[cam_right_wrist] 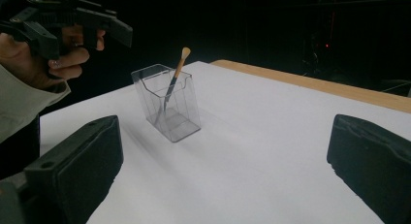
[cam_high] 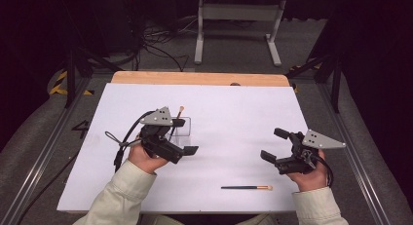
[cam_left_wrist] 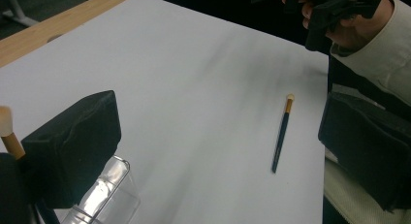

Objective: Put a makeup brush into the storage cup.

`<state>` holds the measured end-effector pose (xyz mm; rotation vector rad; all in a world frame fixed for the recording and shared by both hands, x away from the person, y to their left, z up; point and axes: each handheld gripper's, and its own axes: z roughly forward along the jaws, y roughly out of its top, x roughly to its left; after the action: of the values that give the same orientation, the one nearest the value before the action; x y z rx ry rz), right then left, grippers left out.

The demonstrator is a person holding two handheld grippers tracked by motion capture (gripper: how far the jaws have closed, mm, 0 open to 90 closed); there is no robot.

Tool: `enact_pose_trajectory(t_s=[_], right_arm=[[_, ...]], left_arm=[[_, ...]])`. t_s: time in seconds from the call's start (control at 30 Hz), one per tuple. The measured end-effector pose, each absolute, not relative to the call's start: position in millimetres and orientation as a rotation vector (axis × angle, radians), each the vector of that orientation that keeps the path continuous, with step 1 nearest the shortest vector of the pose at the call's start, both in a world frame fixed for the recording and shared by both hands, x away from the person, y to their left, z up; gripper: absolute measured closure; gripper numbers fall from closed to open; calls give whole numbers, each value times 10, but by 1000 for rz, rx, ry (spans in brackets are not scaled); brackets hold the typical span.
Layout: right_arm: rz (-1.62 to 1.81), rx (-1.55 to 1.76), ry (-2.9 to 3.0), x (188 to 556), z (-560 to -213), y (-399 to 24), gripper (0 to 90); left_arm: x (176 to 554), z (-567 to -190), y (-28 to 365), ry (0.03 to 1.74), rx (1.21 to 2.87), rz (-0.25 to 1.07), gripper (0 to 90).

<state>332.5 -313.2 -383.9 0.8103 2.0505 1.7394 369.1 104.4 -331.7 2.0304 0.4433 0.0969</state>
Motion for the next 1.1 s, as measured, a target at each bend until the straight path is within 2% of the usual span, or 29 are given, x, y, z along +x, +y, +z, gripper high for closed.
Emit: enact_pose_trajectory(t_s=[0.4,0.73,0.9,0.97,1.1], right_arm=[[1648,740,2173,3271,-3750,-3106,91],[1497,699,2317,3254,-3668,-3029,97],[1427,693,2391,3271,-3637,-2999,139],[1379,677,2450,3277,-3624,-2975,192],[1294,605,2526,3276,-3608,-2921,215]], left_arm=[[3627,-3300,1086,430,2046,118,33],[3609,-3306,1232,449,2030,152,35],[3609,-3308,1272,467,2018,148,37],[3617,-3311,1290,468,2010,148,38],[3624,-3317,1306,470,2012,144,38]])
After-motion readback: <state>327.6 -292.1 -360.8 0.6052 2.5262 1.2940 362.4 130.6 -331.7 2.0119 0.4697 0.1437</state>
